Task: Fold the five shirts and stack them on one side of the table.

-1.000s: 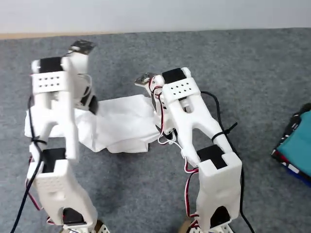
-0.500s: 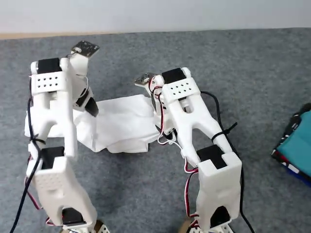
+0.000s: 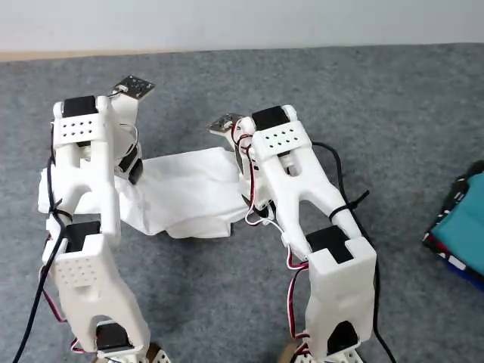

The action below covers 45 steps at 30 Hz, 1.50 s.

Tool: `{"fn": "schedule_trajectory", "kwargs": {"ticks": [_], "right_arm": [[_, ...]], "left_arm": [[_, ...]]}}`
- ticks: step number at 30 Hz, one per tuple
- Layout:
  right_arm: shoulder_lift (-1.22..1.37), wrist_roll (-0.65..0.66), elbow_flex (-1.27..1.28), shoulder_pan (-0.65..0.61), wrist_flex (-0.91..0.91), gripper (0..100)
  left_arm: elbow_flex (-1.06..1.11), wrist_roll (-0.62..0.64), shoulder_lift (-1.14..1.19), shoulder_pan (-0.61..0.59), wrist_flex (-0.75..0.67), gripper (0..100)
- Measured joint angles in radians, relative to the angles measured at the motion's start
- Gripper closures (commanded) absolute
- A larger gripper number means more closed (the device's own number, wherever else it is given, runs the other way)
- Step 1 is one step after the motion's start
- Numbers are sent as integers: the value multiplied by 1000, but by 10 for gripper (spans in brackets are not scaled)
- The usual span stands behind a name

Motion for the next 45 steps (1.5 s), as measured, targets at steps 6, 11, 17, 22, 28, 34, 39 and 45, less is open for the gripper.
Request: {"fn": "schedule_trajectory", "kwargs": {"ticks": [6,11,17,22,28,34,39,45], "right_arm": [[-64,0,0,0,0,988],[-164,0,0,12,0,988],[-324,0,0,120,0,988],[-459,0,-95,213,0,988],[-531,60,-327,244,0,988],[-532,129,-559,244,-3,988],[-532,193,-710,281,-49,988],[-546,296,-885,318,-112,988]], "left_arm": [[-84,-43,2,0,57,994],[-236,-14,-5,-17,78,995],[-368,87,-160,-40,81,995],[-446,155,-347,-38,86,995],[-489,219,-512,-37,89,995],[-496,249,-677,-37,89,994],[-496,253,-790,-37,89,994],[-497,255,-905,-37,89,994]]}}
